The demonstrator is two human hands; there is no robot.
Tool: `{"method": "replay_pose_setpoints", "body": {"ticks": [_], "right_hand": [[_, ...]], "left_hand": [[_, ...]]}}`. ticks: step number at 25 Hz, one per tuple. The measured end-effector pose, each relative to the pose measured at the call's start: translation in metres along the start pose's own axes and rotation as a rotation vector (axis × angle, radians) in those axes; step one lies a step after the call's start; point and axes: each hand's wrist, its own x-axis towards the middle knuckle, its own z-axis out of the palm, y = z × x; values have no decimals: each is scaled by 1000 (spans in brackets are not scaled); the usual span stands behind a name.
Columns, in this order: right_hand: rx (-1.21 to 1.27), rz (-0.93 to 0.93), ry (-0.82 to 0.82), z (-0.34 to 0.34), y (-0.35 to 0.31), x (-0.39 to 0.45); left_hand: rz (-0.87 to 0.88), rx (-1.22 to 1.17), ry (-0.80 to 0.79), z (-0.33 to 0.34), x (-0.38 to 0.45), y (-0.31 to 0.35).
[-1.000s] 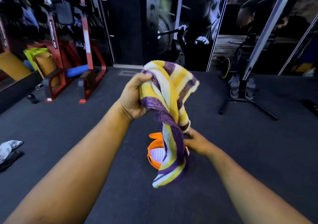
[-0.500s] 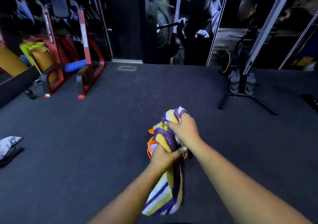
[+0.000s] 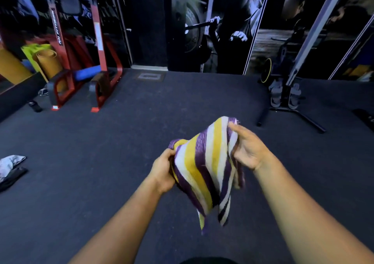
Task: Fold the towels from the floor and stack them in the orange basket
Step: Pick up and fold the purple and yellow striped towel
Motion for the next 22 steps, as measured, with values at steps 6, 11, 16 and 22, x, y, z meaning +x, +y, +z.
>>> {"method": "replay_pose_setpoints", "body": {"ticks": [6,11,16,22], "right_hand": [[-487,131,27,-18,48,-23],[-590,-34,206,-16,21,-10],[-379,-33,264,-18,-12,-1],[-638,-208,319,-21,-8,5]], "left_hand": [[223,417,-295,-2,12,28],[394,631,-28,-3,21,48],[231,574,185,-16,42,64],[274,789,-128,-23,46,67]]}}
